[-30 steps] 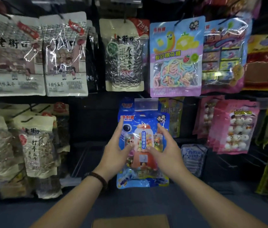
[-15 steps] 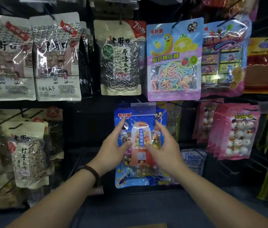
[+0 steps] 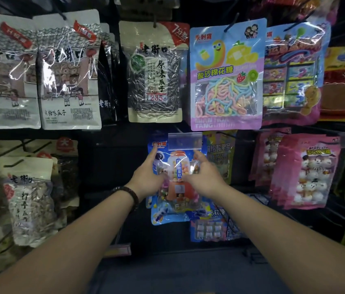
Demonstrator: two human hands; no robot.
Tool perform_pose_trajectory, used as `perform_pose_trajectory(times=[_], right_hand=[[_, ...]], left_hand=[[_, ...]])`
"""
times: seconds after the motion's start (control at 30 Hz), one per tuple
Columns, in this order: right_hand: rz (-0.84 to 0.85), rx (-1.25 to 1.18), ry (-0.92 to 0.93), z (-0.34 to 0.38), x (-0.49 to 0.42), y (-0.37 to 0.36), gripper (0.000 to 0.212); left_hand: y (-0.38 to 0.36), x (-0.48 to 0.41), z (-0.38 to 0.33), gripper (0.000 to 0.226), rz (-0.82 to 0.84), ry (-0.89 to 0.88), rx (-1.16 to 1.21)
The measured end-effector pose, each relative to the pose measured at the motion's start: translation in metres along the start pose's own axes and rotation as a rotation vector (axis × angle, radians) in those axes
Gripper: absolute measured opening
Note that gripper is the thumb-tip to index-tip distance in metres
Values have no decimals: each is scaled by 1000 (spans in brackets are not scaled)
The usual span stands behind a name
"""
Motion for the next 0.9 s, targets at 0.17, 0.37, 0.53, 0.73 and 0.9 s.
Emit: perform_pose_trajectory(times=[0.17, 0.37, 0.53, 0.73, 0.9], right_hand=[[77, 81, -27, -8, 14, -8, 105], [12, 205, 79, -7, 51, 4, 85], [-9, 236, 104, -18, 110, 0, 50], [107, 56, 41, -55, 211, -53, 9], [280, 6, -180, -125, 303, -126, 13]], left_hand=[[0, 5, 3, 111, -23, -28, -34], [6, 37, 16, 100, -54, -30, -164], [0, 106, 25, 45, -87, -56, -314], [-40, 212, 84, 37, 201, 1, -442], [-76, 289, 156, 22, 398, 122, -565]])
Point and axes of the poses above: each hand's wrist, its own x-axis away from the middle knuckle, its own y-axis out of the back of the hand, z = x × y, the point moved 5 cm from there along -x, towards the middle knuckle, and after that the axes turned 6 degrees about y, right-handed, at the moved point
